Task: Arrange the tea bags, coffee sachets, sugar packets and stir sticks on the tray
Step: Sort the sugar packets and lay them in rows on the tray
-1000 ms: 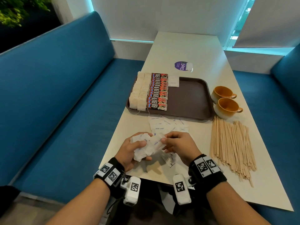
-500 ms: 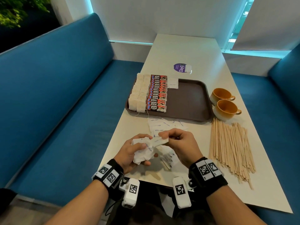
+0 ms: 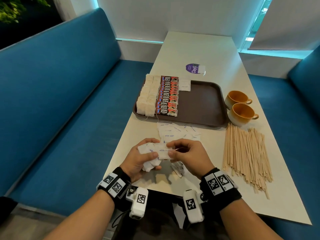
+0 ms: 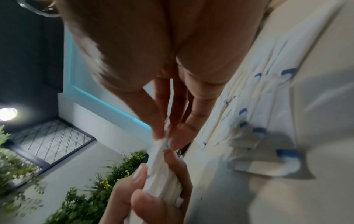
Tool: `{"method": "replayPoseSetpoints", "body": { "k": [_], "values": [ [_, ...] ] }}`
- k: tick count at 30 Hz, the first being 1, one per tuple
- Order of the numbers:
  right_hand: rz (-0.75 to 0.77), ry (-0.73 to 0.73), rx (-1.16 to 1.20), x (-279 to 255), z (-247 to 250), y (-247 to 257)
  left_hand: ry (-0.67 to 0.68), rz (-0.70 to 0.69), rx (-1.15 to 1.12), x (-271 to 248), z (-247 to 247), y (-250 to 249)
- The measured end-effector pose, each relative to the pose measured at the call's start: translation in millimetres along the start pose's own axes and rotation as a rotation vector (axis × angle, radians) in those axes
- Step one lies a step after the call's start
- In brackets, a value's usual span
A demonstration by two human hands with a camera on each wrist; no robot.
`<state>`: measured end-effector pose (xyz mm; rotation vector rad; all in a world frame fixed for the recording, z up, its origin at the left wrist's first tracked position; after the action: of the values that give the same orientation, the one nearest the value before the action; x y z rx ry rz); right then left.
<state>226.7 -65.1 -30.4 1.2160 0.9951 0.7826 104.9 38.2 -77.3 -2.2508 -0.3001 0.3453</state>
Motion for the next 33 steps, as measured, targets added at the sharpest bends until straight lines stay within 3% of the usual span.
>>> {"method": "replayPoseSetpoints", "body": {
  "k": [9, 16, 25, 29, 33],
  "values": [
    [0.011, 0.063, 0.010, -2, -2, 1, 0.000, 0.039, 0.035, 0, -3, 2],
    [-0.003, -0.037, -0.024, 16, 35, 22, -0.022, 0.030, -0.053, -1, 5, 4],
    [0.023, -0.262, 0.043, 113, 141, 84, -0.083, 0.030, -0.020, -1, 9, 6],
    [-0.037, -0.343, 0.012, 176, 184, 78, -0.081, 0.050, -0.011, 3, 7, 6],
    [-0.151, -0.305, -0.063, 226, 200, 59, -0.097, 0.080, -0.034, 5, 6, 5]
  ]
}}
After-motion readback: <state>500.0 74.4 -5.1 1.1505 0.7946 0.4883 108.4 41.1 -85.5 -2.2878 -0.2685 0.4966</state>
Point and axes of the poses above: each hand's wrist, its own x-axis towards the middle knuckle, its own z-axis out of the back of the hand, y = z × x, the point moved 10 cm from there along x, towards the middle knuckle, and after that the axes turned 11 degrees about y, right-handed, at the moved point
